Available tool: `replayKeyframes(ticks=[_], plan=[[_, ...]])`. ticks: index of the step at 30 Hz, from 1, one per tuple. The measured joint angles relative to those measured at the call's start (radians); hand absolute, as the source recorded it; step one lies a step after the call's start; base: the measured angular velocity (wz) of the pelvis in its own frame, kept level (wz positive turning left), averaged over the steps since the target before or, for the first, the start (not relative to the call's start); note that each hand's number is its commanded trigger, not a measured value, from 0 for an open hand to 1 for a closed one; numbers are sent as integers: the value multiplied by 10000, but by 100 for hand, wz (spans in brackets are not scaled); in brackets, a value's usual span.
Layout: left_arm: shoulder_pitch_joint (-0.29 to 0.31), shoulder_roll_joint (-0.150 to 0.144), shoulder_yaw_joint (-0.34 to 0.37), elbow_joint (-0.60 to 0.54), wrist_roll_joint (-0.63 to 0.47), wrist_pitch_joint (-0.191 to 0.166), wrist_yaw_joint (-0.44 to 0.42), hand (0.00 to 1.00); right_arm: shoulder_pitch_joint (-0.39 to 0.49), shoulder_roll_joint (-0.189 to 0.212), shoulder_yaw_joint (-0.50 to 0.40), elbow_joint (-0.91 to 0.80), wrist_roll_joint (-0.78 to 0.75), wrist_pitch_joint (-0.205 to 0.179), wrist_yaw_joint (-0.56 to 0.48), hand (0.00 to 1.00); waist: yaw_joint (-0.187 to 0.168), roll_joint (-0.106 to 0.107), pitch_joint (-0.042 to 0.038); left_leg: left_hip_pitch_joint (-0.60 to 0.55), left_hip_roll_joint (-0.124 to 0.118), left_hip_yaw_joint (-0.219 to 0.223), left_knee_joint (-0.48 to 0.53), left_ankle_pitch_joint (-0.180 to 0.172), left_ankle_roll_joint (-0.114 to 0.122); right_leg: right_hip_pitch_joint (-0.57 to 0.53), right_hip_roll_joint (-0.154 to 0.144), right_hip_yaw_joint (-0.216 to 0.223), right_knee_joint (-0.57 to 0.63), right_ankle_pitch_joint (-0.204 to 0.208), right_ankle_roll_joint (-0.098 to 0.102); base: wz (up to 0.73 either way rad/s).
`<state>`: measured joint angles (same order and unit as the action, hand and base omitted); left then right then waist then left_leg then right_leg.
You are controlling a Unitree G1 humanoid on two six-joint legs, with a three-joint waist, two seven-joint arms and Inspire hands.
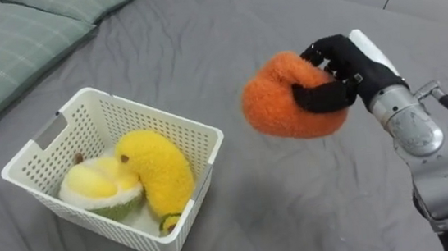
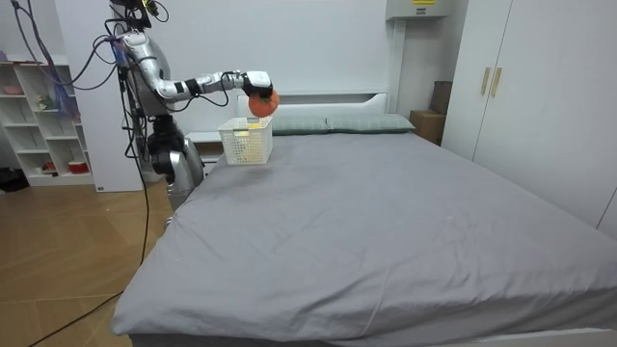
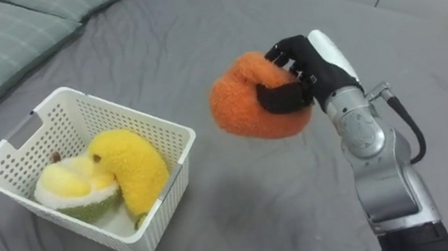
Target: Collect toys from the bed
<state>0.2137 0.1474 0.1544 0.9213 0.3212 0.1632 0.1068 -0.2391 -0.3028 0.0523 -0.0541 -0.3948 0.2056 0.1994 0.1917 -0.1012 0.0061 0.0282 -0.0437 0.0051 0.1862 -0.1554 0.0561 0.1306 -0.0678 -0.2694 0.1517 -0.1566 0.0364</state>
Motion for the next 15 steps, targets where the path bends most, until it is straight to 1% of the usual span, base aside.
replayKeyframes(ticks=[5,7,10,12,13,14,15], plan=[[13,7,-19,2,-2,1,-4,0,-589,-7,440,-3,90,58,9,100,119,-21,14,-24,-9,-95,-1,0,-1,11,7,3,-5,0,0,4],[-27,8,-21,1,12,3,-12,0,-800,-5,670,30,366,51,18,100,332,-62,47,-3,-7,-99,0,0,-3,43,10,-12,-15,0,0,0],[-86,63,-10,-2,259,6,-56,0,-943,2,908,135,363,51,58,100,464,-189,114,-73,-22,-179,41,0,-4,30,6,-96,-16,0,0,8],[-155,104,6,-1,675,60,-101,0,-951,8,1108,178,296,73,94,100,748,-309,127,-229,-36,-256,128,-13,-2,-53,2,-192,-14,0,0,11],[-183,103,-2,-1,678,125,-101,0,-1009,22,1284,334,334,95,110,98,911,-341,109,-227,-43,-261,126,-14,0,-56,-5,-252,-14,0,0,8],[-196,103,-3,0,673,149,-101,0,-1116,57,1378,481,372,134,144,94,926,-347,107,-235,-48,-289,127,-13,0,-53,-9,-304,-14,0,0,11],[-235,103,-5,0,669,206,-101,0,-1365,95,1607,789,402,171,201,93,945,-360,111,-262,-63,-372,139,-11,2,-56,-16,-369,-14,0,0,13]])
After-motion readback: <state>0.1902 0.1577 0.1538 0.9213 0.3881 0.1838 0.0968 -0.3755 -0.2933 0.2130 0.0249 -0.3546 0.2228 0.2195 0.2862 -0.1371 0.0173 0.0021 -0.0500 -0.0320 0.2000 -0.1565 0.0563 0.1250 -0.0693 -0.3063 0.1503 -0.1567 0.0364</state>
